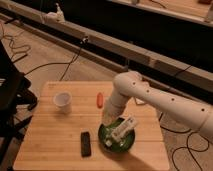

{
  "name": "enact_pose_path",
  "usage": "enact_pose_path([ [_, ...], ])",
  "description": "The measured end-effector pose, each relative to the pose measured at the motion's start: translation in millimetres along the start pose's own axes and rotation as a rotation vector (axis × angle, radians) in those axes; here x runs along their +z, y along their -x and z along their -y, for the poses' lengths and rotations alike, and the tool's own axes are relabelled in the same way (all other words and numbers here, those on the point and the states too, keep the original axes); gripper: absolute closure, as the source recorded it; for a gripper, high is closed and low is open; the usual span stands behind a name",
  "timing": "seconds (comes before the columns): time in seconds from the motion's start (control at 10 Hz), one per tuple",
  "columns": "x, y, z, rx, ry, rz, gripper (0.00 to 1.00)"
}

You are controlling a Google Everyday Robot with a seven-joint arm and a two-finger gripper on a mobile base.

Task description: Push the eraser across the table

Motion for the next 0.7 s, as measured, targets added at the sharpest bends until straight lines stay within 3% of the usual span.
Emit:
enact_pose_path([
  [0.2,13.5,20.5,-5.8,-0.067,0.032,-0.004,1.0],
  [0.7,13.3,20.6,-5.6,-0.067,0.031,-0.004,1.0],
])
